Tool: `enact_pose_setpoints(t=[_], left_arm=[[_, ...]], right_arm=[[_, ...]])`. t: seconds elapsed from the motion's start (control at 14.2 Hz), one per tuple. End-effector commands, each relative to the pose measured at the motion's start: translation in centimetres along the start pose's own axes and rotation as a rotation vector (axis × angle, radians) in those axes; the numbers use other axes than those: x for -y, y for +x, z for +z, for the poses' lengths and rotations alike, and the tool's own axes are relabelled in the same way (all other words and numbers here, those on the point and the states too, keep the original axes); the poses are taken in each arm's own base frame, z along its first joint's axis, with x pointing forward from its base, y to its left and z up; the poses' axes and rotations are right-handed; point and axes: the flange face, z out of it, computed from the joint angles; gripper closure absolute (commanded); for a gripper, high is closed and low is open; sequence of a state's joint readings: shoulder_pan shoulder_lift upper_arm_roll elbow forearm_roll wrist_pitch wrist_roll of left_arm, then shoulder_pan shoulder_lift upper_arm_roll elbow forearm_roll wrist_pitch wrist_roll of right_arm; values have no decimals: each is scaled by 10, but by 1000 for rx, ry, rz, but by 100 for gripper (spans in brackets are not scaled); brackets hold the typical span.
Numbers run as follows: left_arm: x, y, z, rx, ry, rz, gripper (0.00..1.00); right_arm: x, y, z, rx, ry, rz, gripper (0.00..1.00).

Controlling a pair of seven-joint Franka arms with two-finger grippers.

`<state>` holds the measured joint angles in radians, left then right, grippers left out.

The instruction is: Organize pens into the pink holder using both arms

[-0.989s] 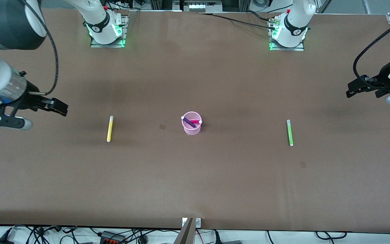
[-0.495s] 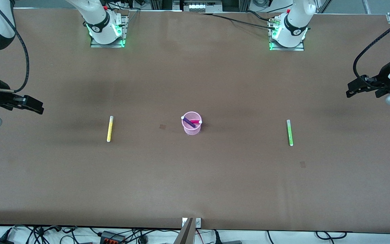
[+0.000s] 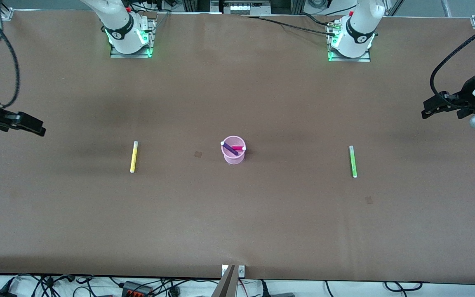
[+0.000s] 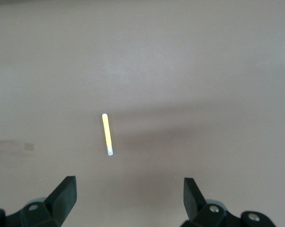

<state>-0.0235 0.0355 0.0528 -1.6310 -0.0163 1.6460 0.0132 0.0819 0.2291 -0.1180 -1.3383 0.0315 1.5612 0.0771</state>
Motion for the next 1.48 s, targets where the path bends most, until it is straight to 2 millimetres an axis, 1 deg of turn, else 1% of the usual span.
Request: enact_pose_setpoints(t=[0.0,0.07,0.28,0.35,0.49,0.64,0.71,0.92,1.06,1.2,1.41], left_arm=[[-1,-7,-4,1,-19,-5,0],[-1,-7,-4,1,-19,-5,0],[-2,-7,-6,-2,-14,0,0],[-2,-8,-5,8,-14,-1,0],[-3,-9,-6,13,-13,0,0],[-3,-9,-5,15,-13,0,0],[-3,-9,-5,15,-13,0,0],[-3,-9,-5,15,-13,0,0],[-3,-9,-5,15,-13,0,0],[-3,-9,-6,13,-13,0,0],[-3,-9,-6,13,-13,0,0]], right_arm=[[-16,-17,-7,6,41,-22,0],[-16,-24,-9,8,38,-27,0],[-19,-37,-5,22,18,-87,0],[-20,-47,-5,25,18,-85,0],[-20,-66,1,1,20,-87,0],[-21,-89,11,-38,9,-93,0],[-18,-96,12,-38,-2,-102,0],[-19,-95,10,-42,-7,-104,0],[-16,-92,11,-42,-7,-109,0],[-15,-82,8,-45,-5,-110,0],[-16,-81,10,-42,-5,-103,0]])
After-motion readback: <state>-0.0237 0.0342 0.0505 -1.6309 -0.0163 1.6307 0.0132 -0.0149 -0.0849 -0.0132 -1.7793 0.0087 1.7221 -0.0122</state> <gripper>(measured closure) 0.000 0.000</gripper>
